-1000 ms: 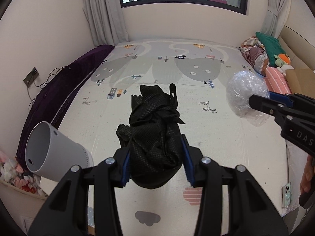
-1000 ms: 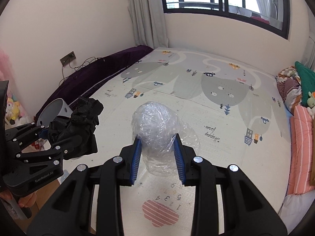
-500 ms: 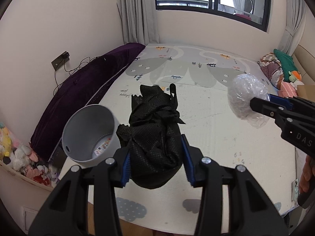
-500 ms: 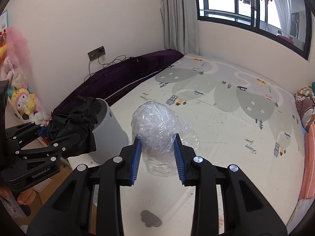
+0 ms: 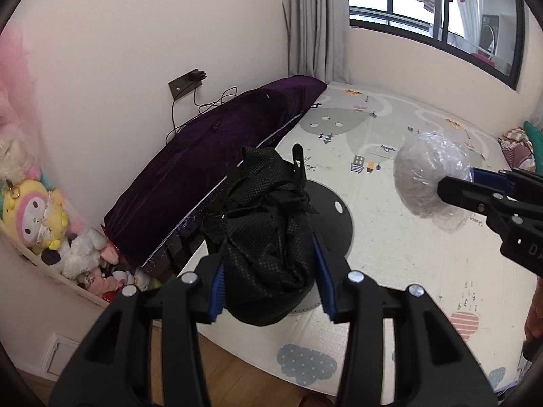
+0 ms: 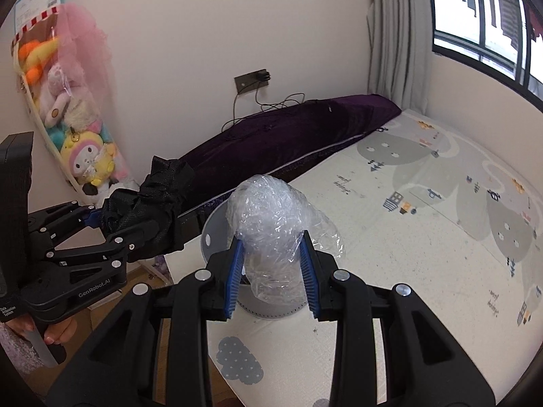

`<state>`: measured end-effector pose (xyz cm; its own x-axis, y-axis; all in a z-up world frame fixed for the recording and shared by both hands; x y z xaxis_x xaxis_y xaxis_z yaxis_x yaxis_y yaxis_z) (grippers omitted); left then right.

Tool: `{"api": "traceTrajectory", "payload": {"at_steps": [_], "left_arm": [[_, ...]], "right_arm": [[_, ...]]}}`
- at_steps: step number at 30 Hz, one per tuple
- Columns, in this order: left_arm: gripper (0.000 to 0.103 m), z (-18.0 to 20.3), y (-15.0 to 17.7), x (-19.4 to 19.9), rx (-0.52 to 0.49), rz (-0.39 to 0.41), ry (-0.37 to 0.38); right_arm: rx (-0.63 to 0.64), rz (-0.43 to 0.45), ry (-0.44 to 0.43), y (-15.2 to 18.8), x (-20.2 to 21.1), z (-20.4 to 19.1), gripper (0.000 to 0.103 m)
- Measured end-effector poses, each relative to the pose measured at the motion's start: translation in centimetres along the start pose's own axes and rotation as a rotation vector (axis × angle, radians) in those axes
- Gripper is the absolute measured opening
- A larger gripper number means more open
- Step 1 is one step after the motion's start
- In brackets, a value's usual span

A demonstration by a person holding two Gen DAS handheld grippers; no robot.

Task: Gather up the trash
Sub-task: 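Lift black cloth and clear bag and carry them to the grey bin, then open both tools over the grey bin to drop cloth and bag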

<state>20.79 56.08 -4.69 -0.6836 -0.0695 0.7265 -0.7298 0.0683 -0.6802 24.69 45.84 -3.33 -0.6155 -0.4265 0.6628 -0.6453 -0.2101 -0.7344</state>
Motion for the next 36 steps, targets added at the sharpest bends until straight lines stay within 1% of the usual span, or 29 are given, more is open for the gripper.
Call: {"api": "traceTrajectory", "payload": {"at_steps": [2,4,8,9,11,14,16,20,23,26,29,31,32,34,36], "left_arm": [[0.044,-0.9,-0.3,-0.2,0.033,-0.003,-0.009],[0.044,-1.9,-0.5,-0.4,0.065,-0.008,-0.002],[0.044,-2.8,-1.2,-1.2,0.092,-0.007,-0.017],[0.044,-2.9,-1.4,-1.4,0.098,-0.01,-0.017],[0.044,-3.1,-1.5,-1.9,0.104,-0.014,-0.023],[0.044,-3.3,-1.7,-2.9,0.109,-0.023,-0.028],[0.044,-3.5,-1.7,-3.5,0.112,-0.031,-0.03],[0.044,-3.4,-1.7,-4.5,0.106,-0.047,-0.028],[0.044,-3.1,-1.7,-4.9,0.099,-0.052,-0.024],[0.045,-2.7,-2.0,-5.2,0.099,-0.051,-0.009],[0.053,-2.6,-2.3,-5.6,0.104,-0.052,-0.011],[0.066,-2.4,-2.4,-5.9,0.108,-0.06,-0.004],[0.074,-2.5,-2.6,-6.0,0.11,-0.06,-0.01],[0.075,-2.4,-2.8,-5.9,0.105,-0.053,-0.014],[0.075,-2.2,-2.9,-5.8,0.098,-0.054,-0.016]], "right_arm": [[0.028,-0.001,-0.019,-1.1,-0.7,-1.1,0.031],[0.047,-0.002,-0.042,-2.0,-1.5,-1.8,0.031],[0.088,-0.01,-0.066,-3.5,-3.2,-2.7,0.032],[0.089,-0.012,-0.074,-3.8,-3.7,-2.7,0.035],[0.088,-0.018,-0.085,-4.5,-4.7,-2.8,0.045],[0.091,-0.031,-0.098,-4.9,-6.4,-3.0,0.052],[0.095,-0.04,-0.104,-5.1,-7.3,-3.0,0.054],[0.091,-0.046,-0.109,-5.4,-8.2,-2.9,0.056],[0.085,-0.048,-0.104,-5.3,-8.3,-2.5,0.058],[0.074,-0.053,-0.095,-5.0,-8.3,-2.0,0.059],[0.061,-0.052,-0.085,-4.9,-8.0,-1.4,0.059],[0.054,-0.049,-0.079,-4.9,-7.8,-1.0,0.06],[0.052,-0.044,-0.074,-4.9,-7.6,-0.8,0.063],[0.05,-0.03,-0.06,-5.0,-7.1,-0.4,0.066],[0.048,-0.023,-0.048,-5.1,-6.7,0.0,0.066]]}}
Point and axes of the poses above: each gripper's, at about its wrist camera, not at the fingertips, and x roughly against the way its jaws point, z to its right, y to its underside, the point moved 10 cm from there along -x, roughly the way its jaws point, and after that the axes turned 1 degree about z, right-handed, at the moved point
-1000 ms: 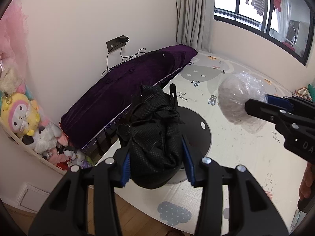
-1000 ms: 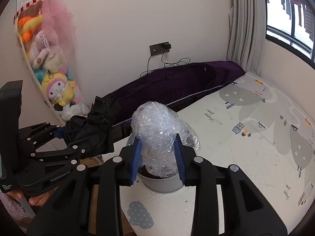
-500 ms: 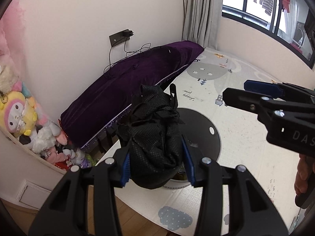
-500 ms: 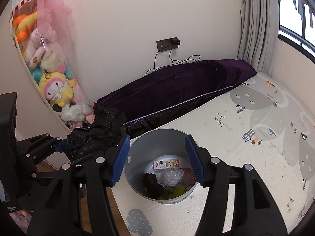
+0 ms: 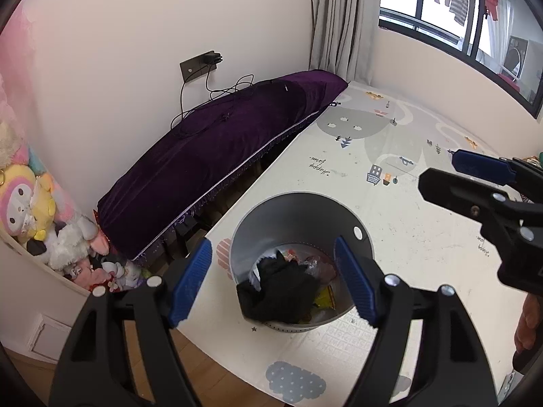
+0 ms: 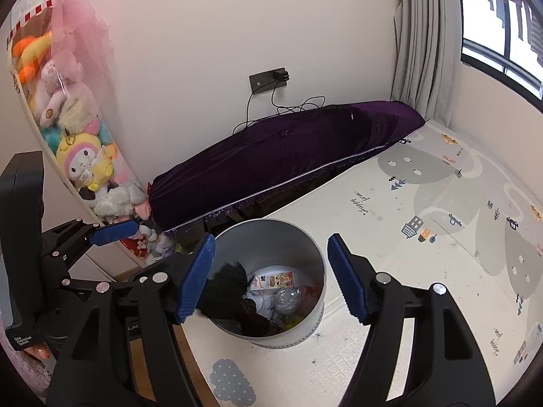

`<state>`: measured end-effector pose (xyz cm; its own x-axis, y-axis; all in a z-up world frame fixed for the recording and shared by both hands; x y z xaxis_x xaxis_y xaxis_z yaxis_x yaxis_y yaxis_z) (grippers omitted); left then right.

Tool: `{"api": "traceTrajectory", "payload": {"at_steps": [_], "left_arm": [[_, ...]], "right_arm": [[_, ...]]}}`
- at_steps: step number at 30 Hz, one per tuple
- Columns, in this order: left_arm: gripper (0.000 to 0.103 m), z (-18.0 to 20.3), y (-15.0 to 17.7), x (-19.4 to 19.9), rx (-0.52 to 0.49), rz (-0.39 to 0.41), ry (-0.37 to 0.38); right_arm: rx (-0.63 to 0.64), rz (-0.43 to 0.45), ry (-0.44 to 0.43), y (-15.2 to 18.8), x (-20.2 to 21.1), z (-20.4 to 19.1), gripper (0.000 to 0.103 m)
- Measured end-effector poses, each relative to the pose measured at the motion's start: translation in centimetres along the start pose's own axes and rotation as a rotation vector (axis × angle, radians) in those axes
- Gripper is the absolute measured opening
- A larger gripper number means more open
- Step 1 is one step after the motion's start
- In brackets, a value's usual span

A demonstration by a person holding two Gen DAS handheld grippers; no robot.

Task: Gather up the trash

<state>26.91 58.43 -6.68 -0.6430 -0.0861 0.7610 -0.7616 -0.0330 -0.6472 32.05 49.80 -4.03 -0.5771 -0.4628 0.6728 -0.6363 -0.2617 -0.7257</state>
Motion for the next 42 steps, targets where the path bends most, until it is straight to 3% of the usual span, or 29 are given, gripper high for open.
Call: {"api": "traceTrajectory", "payload": {"at_steps": [9,15,22,31,42], "left_arm": [[0.075,0.5,-0.2,1.1,-0.007,0.011,0.017],[0.077,1.1,-0.1,2.4,-0.027,0.032,0.031],[0.08,3.3,0.6,3.7,-0.098,0.061,0.07],[0.083,10.5,2.2,4.3,-0.254,0.058,0.214],[0.085,23.2,5.3,9.3,-0.415,0.068,0.351]], "right_arm": [[-0.017,-0.003,0.022,0.8,1.2,0.5,0.067],[-0.026,0.005,0.054,1.7,2.8,0.6,0.074],[-0.067,0.018,0.15,3.6,5.6,2.2,0.085],[-0.224,-0.001,0.342,9.7,11.5,7.6,0.086],[-0.46,0.007,0.62,19.8,24.7,16.8,0.087]]}}
Point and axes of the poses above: each gripper's, at about its wrist camera, not at the fingertips, and x roughly against the way its jaws point, z to its right, y to its underside, the point moved 10 cm from there along -x, roughly the way its jaws point, and after that the axes turned 1 degree about z, right-handed, at the moved point
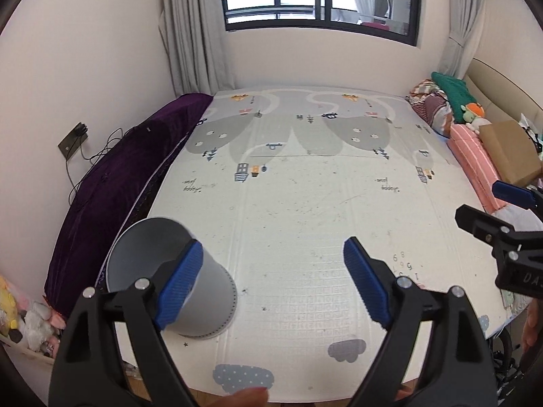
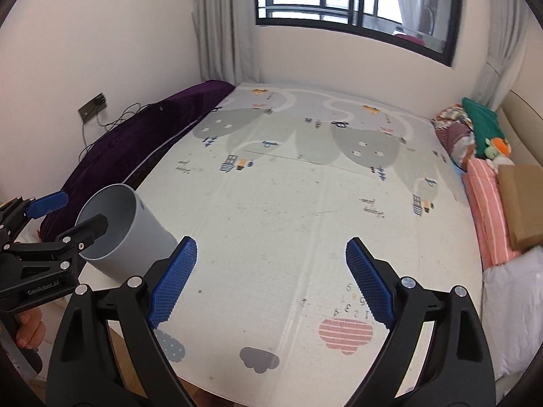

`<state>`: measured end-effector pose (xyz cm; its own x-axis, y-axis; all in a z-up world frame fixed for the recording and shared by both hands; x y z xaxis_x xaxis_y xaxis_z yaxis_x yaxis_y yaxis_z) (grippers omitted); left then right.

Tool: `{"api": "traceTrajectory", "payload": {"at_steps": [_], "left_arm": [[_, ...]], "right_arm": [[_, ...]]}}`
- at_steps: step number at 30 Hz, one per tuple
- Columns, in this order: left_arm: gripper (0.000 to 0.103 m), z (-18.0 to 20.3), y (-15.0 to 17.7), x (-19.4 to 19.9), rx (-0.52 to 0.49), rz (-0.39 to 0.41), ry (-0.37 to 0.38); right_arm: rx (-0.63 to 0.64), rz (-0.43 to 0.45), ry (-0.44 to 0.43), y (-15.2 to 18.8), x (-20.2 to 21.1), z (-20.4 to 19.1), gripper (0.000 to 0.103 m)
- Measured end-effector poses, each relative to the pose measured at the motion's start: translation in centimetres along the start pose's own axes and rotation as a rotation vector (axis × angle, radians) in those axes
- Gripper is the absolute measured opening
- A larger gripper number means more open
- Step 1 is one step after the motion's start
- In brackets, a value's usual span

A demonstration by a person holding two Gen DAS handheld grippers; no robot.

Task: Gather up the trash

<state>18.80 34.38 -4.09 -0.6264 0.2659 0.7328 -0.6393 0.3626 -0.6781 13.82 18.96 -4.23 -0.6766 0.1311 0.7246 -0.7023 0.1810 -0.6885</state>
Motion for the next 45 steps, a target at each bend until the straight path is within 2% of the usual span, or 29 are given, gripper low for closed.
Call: {"api": "traceTrajectory", "payload": {"at_steps": [4,9,13,17,26,45], "left_arm": [[0.086,6.1,-0.4,0.9,-0.014,0.011,0.006],[0.087,12.8,-0.1,1.9,0.035,-0.003,0.019],[0.087,17.0,0.4,2.5,0.077,-0.007,0.009],[0.087,20.2,0.4,3.2,0.109,-0.019,0.007],[0.087,23.6,-1.0,4.4,0.069,-0.026,0.005],[0.088,24.2,-2.1,4.5,0.038,-0.048,0.021]], "right_arm": [[-0.034,0.014,0.036,0.9,2.2,6.6,0.09],[-0.009,0.016,0.034,2.5,4.8,13.5,0.09],[0.035,0.02,0.032,3.4,6.2,17.8,0.09],[0.058,0.017,0.014,3.7,7.2,20.4,0.09],[-0.009,0.038,0.005,3.3,8.9,23.4,0.09],[-0.063,0.053,0.009,2.2,9.4,23.2,0.09]]}}
Point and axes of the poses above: each gripper's, at about its wrist camera, not at the fingertips, and x roughly against the way its jaws point, z to its right, y to its underside, the point moved 10 cm from there along -x, roughly the way its jaws point, and after that the axes turned 1 degree about z, right-handed, at the moved point
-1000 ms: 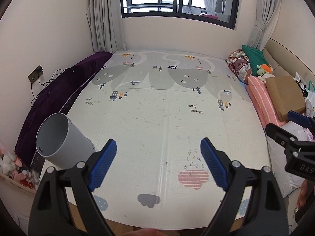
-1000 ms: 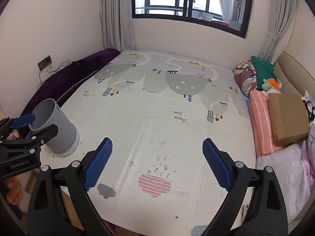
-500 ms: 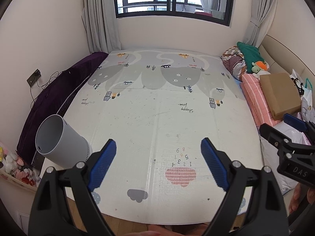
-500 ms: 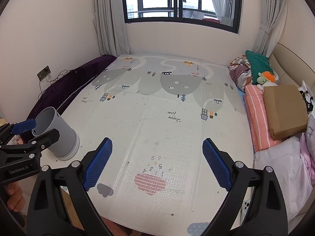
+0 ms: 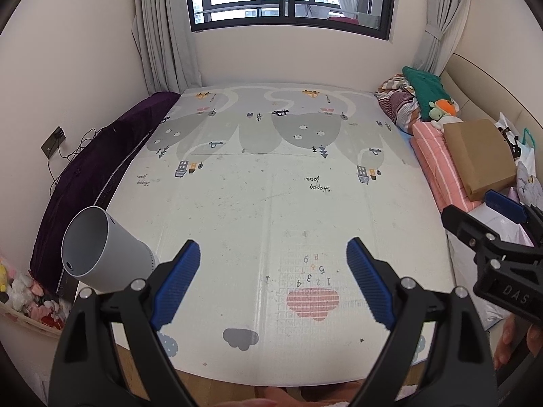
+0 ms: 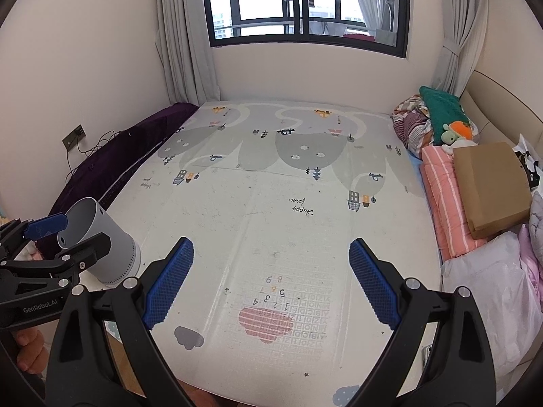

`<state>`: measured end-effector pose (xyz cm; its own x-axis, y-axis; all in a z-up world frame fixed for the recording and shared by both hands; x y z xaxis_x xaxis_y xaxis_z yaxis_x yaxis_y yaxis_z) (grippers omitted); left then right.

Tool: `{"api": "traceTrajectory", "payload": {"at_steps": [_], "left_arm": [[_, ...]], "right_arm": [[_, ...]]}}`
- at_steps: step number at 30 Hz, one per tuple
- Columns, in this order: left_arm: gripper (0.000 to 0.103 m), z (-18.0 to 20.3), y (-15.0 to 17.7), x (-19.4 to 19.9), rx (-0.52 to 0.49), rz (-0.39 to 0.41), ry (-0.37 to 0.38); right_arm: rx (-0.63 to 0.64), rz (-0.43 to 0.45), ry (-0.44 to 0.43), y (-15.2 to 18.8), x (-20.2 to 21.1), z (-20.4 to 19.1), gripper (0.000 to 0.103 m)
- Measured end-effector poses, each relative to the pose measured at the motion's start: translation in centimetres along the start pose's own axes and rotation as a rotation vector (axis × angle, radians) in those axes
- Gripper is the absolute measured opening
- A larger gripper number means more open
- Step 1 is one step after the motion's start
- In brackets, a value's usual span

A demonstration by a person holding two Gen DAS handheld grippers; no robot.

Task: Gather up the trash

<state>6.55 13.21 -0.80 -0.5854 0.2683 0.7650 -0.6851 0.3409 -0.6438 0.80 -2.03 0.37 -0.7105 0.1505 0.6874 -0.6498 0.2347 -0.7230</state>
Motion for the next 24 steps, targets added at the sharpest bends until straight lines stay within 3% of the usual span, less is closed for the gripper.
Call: {"api": "traceTrajectory", "payload": {"at_steps": [24], "left_arm": [[0.088,0.52,-0.24,0.1,-0.005,-0.004,0.021]], "right_arm": [[0.017,0.005,0.009,-0.32,0.21,-0.41,0.09]]}}
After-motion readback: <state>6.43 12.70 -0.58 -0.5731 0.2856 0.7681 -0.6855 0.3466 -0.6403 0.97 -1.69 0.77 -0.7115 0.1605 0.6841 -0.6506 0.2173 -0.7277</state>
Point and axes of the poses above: each gripper's, at about its wrist camera, not at the fingertips, and x roughly against the way its jaws point, z to its right, y to its underside, the point moved 10 cm from there along -x, roughly the way its jaws point, and after that the axes turned 1 degree about z, right-handed, at the moved point
